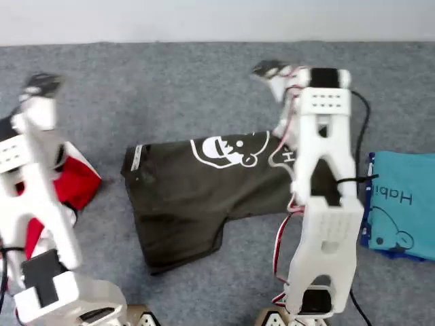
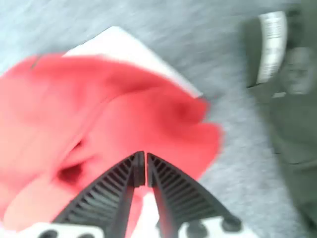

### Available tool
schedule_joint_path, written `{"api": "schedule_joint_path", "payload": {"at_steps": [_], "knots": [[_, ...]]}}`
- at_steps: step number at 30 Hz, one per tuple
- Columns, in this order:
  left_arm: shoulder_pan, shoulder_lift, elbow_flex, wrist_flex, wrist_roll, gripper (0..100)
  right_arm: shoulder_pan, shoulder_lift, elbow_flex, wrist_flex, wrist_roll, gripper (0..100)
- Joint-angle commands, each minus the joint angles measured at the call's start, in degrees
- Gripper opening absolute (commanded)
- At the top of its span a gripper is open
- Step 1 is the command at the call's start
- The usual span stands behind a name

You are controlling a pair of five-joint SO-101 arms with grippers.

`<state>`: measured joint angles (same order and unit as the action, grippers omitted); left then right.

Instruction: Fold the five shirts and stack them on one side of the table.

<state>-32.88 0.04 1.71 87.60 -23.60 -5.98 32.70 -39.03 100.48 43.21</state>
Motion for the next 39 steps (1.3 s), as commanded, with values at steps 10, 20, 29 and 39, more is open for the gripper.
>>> {"api": "schedule_joint_path", "payload": {"at_steps": [10,20,29,39], "knots": [[-14.1,-2.5,-0.5,-7.6,-2.7,2,-32.9,-35.8,43.9,-6.9,-4.2,21.0],[-15.0,-2.5,5.1,-9.1,-6.5,2,-53.0,-39.2,61.6,-20.2,-11.2,21.2],[-15.0,-2.5,6.0,-8.8,-6.2,2,-58.8,-32.5,65.1,-30.1,-12.4,21.2],[-15.1,-2.6,6.0,-8.7,-6.2,2,-58.5,-16.0,57.1,-30.8,-12.3,20.3]]}}
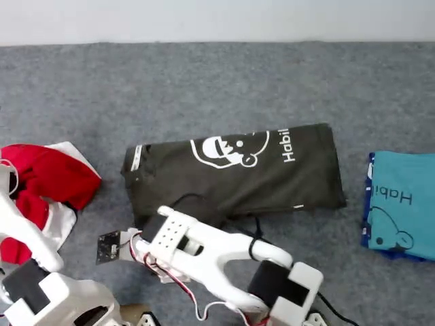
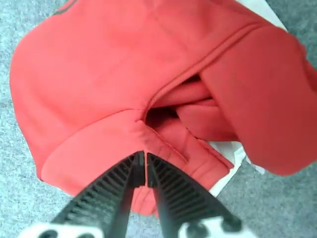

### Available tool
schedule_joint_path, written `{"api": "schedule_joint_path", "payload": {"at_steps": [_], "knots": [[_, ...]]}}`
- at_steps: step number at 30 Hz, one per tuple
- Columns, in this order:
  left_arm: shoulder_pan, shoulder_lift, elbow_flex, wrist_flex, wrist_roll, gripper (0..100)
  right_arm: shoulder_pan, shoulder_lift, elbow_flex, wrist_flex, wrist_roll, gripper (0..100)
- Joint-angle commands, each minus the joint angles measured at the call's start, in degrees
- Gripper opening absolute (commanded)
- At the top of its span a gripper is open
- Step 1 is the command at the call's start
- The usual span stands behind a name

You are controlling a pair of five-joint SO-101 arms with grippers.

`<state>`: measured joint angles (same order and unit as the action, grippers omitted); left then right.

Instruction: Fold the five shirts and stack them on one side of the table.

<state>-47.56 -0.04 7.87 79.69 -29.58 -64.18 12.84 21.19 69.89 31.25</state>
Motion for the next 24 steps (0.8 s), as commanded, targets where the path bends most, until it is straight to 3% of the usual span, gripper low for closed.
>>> {"api": "schedule_joint_path", "payload": {"at_steps": [1,6,15,24], "knots": [[-0.4,-2.5,-0.1,-0.8,-0.2,2,-0.3,4.8,-3.4,-0.3,-0.4,18.0],[-0.4,-2.9,-0.1,-0.8,-0.2,2,-0.1,6.9,-6.7,0.6,-0.1,4.6],[-0.4,-3.0,-0.2,-0.1,-0.3,2,4.9,6.5,-11.9,5.3,-0.1,1.2],[0.0,-2.6,-0.2,-0.4,-0.4,2,13.4,7.1,-32.2,16.2,3.7,1.1]]}}
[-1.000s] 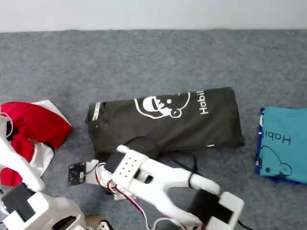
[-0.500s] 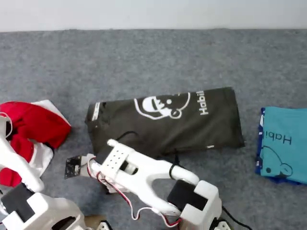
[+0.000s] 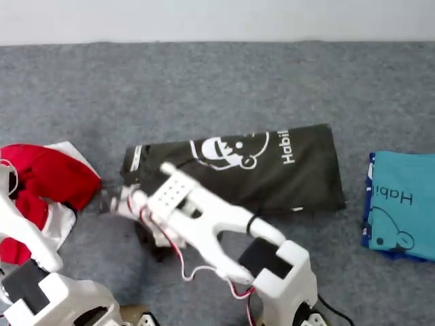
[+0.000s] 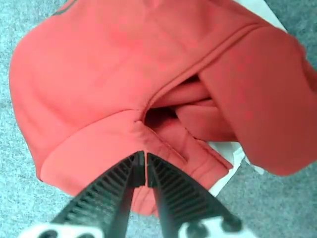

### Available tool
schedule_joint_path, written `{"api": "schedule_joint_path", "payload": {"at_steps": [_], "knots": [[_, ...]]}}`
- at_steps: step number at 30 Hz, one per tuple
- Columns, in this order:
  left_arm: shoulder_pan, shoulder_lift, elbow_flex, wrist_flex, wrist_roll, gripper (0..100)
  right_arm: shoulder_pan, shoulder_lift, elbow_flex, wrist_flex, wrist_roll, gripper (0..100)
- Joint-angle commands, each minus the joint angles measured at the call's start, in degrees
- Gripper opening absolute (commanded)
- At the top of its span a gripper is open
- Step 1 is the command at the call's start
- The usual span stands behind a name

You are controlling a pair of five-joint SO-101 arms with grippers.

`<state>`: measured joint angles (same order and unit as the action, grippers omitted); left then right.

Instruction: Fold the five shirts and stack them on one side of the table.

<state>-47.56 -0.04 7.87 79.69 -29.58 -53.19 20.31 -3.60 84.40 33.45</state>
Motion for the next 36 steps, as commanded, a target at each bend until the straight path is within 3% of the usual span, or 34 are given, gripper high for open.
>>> {"api": "schedule_joint_path", "payload": {"at_steps": [1,19,27,36], "knots": [[0.0,-2.6,-0.3,-0.4,-0.4,2,2.9,-0.3,-9.1,1.8,1.6,1.1],[0.0,-2.5,-0.2,-0.4,-0.4,2,11.6,13.5,-27.9,2.2,2.6,1.9],[0.0,-2.5,-0.2,-0.4,-0.4,2,15.7,19.7,-34.4,1.7,2.5,24.0],[0.0,-2.6,-0.2,-0.4,-0.4,2,16.1,22.5,-51.5,13.9,2.4,17.5]]}}
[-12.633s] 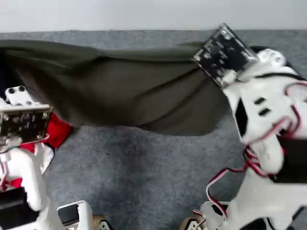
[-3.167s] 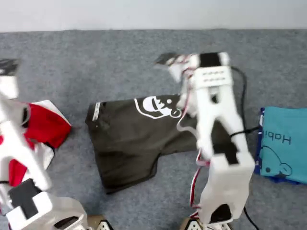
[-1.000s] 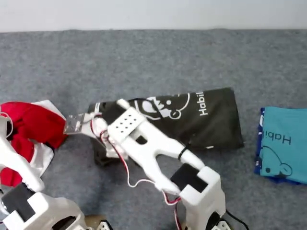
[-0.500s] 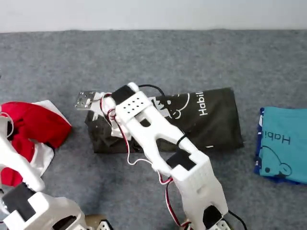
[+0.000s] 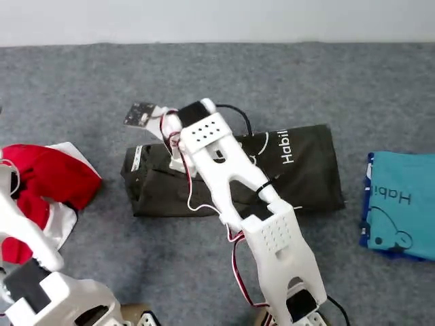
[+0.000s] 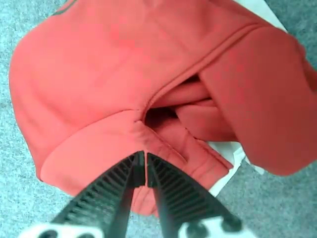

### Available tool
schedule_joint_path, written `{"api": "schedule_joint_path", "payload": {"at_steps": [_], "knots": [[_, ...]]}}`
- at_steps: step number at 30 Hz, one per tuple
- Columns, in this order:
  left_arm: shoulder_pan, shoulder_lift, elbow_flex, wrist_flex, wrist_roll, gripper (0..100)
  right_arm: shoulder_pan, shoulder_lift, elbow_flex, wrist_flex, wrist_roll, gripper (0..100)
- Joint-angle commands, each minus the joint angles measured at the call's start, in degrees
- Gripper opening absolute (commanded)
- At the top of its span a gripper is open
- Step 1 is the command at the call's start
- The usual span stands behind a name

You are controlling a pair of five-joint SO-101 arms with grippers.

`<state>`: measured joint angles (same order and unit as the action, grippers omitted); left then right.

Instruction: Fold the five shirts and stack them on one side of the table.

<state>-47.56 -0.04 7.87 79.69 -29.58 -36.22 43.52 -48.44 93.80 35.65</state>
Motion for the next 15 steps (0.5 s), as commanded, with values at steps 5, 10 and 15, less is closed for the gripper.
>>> {"api": "schedule_joint_path", "payload": {"at_steps": [5,10,15], "knots": [[0.0,-2.8,-0.2,-0.4,-0.4,2,-3.9,-0.7,-7.8,9.1,0.2,2.8],[0.0,-3.0,-0.2,-0.1,-0.4,2,-2.8,-0.7,-1.8,9.1,-1.4,0.8],[0.0,-3.0,-0.2,0.0,-0.4,2,1.4,-0.2,6.2,7.9,-1.4,0.9]]}}
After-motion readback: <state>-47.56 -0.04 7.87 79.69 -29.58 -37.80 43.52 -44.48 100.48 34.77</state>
